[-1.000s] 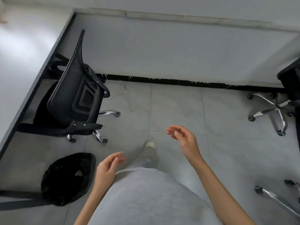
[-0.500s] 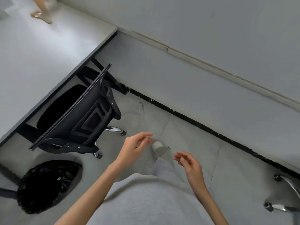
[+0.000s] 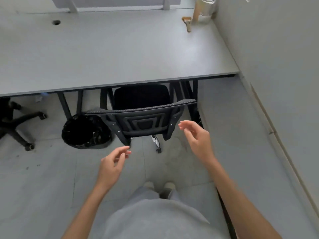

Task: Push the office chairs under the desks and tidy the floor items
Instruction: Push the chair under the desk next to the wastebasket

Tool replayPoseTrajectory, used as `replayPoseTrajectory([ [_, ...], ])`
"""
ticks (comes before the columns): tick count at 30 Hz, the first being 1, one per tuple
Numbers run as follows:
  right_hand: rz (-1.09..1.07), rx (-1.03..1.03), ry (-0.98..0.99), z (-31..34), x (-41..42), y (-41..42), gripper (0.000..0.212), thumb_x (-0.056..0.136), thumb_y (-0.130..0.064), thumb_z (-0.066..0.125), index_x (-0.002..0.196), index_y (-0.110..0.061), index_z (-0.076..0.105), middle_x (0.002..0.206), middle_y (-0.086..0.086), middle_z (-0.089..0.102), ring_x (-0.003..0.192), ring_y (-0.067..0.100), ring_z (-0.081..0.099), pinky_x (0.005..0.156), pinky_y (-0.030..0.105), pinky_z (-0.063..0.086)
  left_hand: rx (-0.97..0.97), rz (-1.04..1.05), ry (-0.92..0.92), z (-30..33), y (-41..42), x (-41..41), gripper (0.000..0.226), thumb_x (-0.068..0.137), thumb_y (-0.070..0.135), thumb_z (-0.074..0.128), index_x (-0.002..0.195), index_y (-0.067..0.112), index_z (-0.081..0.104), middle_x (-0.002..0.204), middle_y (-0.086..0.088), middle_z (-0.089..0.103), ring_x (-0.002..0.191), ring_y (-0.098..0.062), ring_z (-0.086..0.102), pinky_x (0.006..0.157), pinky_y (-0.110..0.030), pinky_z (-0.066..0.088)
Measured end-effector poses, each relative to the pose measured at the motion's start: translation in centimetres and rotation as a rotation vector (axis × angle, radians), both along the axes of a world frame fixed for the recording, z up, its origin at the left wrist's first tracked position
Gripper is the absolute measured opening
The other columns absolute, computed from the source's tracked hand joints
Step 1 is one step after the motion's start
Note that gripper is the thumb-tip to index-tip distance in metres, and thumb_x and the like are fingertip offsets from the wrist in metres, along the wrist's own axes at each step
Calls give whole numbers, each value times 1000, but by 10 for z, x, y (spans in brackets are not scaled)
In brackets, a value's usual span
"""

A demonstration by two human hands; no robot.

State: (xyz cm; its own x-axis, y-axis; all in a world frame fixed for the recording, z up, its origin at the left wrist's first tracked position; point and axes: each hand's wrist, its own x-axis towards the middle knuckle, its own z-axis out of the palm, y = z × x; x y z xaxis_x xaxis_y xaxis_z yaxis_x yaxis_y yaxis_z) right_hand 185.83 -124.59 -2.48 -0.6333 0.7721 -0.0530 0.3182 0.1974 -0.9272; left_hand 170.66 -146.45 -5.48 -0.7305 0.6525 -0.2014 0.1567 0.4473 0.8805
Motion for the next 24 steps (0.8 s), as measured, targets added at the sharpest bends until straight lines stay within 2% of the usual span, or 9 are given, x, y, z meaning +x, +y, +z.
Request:
replayPoseTrajectory([
  [2,98,315,-99,2,-26,26,30,85,-1,56,113,-8,62,110,2,66,103,13,60,90,9,41,-30,34,181,6,9,-22,24,87,12,49,106,16,63,93,11,69,89,6,59,83,-10,44],
  [6,547,676,-458,-9,-83,73,58,85,-24,63,137,-10,41,142,6,44,134,22,36,111,34,30,-158,-102,671,6,51,-84,44,81,13,57,124,3,54,123,-11,58,118,-18,45,104,-23,29],
  [8,692,664,-692,-23,-106,90,61,85,-33,61,139,-14,38,142,4,44,133,22,38,105,36,35,-341,-267,768,-1,79,-114,57,81,18,63,133,3,44,135,-14,48,128,-27,41,110,-35,29],
  [10,699,695,-828,-37,-123,99,44,87,-36,57,128,-20,50,124,2,60,112,22,56,82,34,47,-622,-430,765,-12,102,-136,57,84,30,60,134,9,43,137,-9,48,127,-25,42,108,-40,33],
  [14,591,813,-842,-57,-130,108,23,91,-37,49,108,-30,63,96,-3,70,88,23,64,60,27,39,-788,-479,858,-22,121,-142,23,89,33,50,101,14,56,96,-2,67,91,-22,60,68,-33,46],
  [17,580,808,-792,-63,-125,120,25,91,-34,51,113,-35,62,105,-7,70,95,21,64,65,29,44,-774,-526,937,-30,129,-140,22,89,34,50,93,14,57,85,-1,67,82,-21,62,59,-31,43],
  [19,590,809,-786,-62,-122,133,27,90,-34,52,116,-37,61,109,-10,69,100,19,63,71,30,47,-751,-571,964,-33,134,-133,19,78,31,67,76,14,61,66,-1,66,63,-20,63,48,-26,39],
  [21,604,816,-793,-60,-121,148,26,90,-33,52,114,-37,62,109,-10,69,101,18,63,74,31,49,-722,-591,1018,-35,142,-124,31,50,26,85,51,16,56,40,3,53,37,-16,51,35,-19,26],
  [24,611,832,-799,-55,-121,168,25,90,-33,52,112,-38,63,110,-11,69,103,18,62,75,31,50,-687,-515,1020,-37,156,-110,35,38,15,86,42,16,51,32,3,45,27,-15,33,35,-15,16],
])
